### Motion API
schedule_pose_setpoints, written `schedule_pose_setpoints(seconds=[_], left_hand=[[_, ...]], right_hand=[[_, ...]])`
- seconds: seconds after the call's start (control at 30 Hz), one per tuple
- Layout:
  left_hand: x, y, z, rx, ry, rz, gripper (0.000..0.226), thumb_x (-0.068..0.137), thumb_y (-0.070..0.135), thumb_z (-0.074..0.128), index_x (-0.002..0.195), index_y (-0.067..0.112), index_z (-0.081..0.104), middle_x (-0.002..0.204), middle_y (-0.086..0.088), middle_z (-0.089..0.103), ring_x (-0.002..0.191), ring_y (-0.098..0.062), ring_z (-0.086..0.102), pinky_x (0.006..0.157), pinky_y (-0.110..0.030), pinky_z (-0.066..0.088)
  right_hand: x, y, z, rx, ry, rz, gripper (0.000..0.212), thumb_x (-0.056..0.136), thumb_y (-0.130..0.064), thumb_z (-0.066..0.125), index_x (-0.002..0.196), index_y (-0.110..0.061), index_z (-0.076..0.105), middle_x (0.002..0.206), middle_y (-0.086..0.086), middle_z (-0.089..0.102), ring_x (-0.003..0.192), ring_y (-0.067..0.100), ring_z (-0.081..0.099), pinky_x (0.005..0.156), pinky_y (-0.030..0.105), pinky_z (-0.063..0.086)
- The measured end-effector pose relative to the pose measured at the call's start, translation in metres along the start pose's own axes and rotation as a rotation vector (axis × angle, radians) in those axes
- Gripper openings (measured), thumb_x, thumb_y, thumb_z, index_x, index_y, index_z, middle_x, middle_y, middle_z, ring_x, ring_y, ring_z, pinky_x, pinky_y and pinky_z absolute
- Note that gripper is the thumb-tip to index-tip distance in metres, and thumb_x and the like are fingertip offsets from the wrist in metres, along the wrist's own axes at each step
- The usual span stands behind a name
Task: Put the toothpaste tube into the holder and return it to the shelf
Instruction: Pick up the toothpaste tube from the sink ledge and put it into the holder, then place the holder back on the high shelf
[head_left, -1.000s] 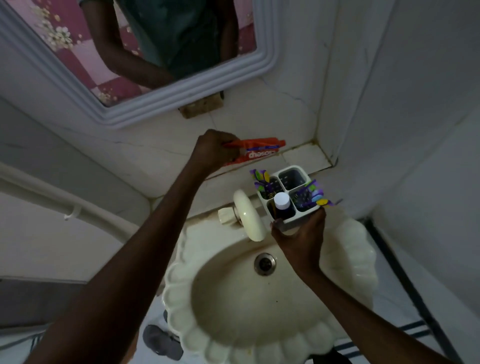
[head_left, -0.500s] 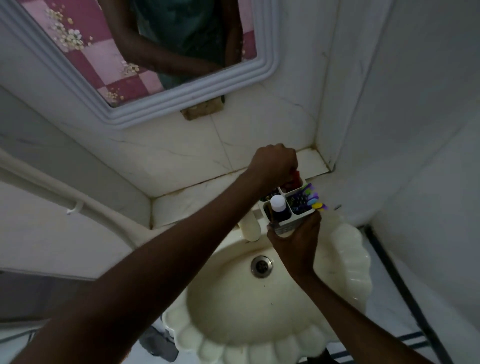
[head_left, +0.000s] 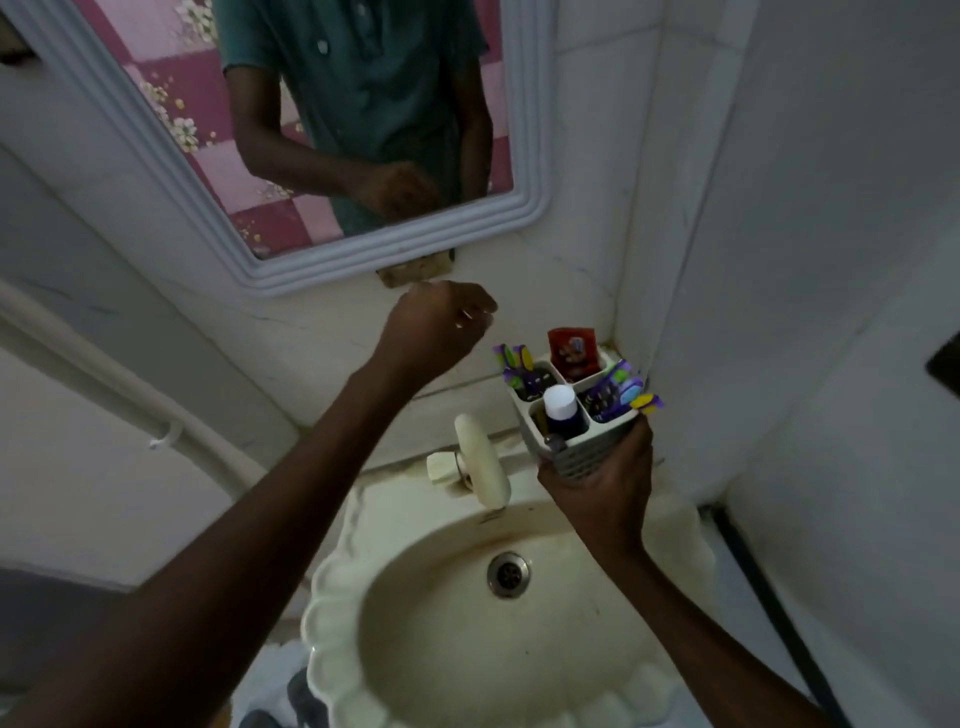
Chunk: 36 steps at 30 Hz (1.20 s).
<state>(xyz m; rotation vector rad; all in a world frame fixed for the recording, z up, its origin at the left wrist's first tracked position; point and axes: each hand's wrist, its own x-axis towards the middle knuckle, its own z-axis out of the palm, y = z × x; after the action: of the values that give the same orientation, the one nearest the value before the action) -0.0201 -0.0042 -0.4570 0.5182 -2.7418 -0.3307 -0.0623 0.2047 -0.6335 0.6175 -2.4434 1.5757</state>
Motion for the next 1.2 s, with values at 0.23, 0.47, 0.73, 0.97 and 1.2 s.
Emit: schedule_pose_setpoints(seconds=[0.23, 0.47, 0.73, 0.97, 1.2], left_hand=[[-0.001, 0.026, -0.104, -0.120, 0.267, 0.027, 0.023, 0.091, 0.022, 0.063, 0.110, 0.018, 0.074, 0.102, -0.001, 0.078, 0.084, -0.014, 0.073, 0.081, -0.036, 0.061], [0.010, 0.073, -0.210, -0.026, 0.555, 0.160, 0.029, 0.086, 0.025, 0.065, 0.113, 0.021, 0.073, 0.109, -0.003, 0.077, 0.093, -0.021, 0.073, 0.085, -0.035, 0.058], [0.028, 0.130, -0.324, 0.152, 0.828, 0.312, 0.033, 0.090, 0.029, 0.060, 0.121, 0.021, 0.067, 0.115, -0.006, 0.070, 0.104, -0.028, 0.064, 0.086, -0.037, 0.049], [0.061, 0.160, -0.412, 0.312, 1.025, 0.365, 0.043, 0.088, 0.037, 0.051, 0.123, 0.014, 0.063, 0.120, -0.010, 0.066, 0.113, -0.032, 0.057, 0.095, -0.043, 0.046], [0.119, 0.154, -0.461, 0.524, 0.926, 0.209, 0.064, 0.089, 0.045, 0.057, 0.141, 0.009, 0.047, 0.144, -0.018, 0.051, 0.133, -0.036, 0.045, 0.106, -0.048, 0.036]], right_hand=[[0.068, -0.092, -0.048, 0.157, 0.145, -0.185, 0.110, 0.058, -0.053, 0.078, 0.146, 0.000, 0.039, 0.132, 0.014, 0.052, 0.122, 0.029, 0.055, 0.096, 0.024, 0.044], [0.134, -0.216, -0.108, 0.376, 0.242, -0.384, 0.107, 0.060, -0.059, 0.075, 0.144, -0.001, 0.043, 0.132, 0.013, 0.054, 0.118, 0.011, 0.052, 0.089, -0.004, 0.037], [0.202, -0.340, -0.179, 0.459, 0.349, -0.540, 0.106, 0.056, -0.068, 0.072, 0.140, -0.009, 0.045, 0.130, 0.006, 0.052, 0.110, 0.011, 0.057, 0.071, -0.004, 0.042], [0.253, -0.432, -0.240, 0.540, 0.453, -0.559, 0.089, 0.063, -0.057, 0.078, 0.133, -0.010, 0.051, 0.127, 0.005, 0.055, 0.104, 0.013, 0.055, 0.072, 0.007, 0.038], [0.293, -0.504, -0.277, 0.559, 0.544, -0.577, 0.086, 0.067, -0.063, 0.073, 0.130, -0.010, 0.051, 0.127, 0.008, 0.055, 0.113, 0.024, 0.059, 0.086, 0.028, 0.044]])
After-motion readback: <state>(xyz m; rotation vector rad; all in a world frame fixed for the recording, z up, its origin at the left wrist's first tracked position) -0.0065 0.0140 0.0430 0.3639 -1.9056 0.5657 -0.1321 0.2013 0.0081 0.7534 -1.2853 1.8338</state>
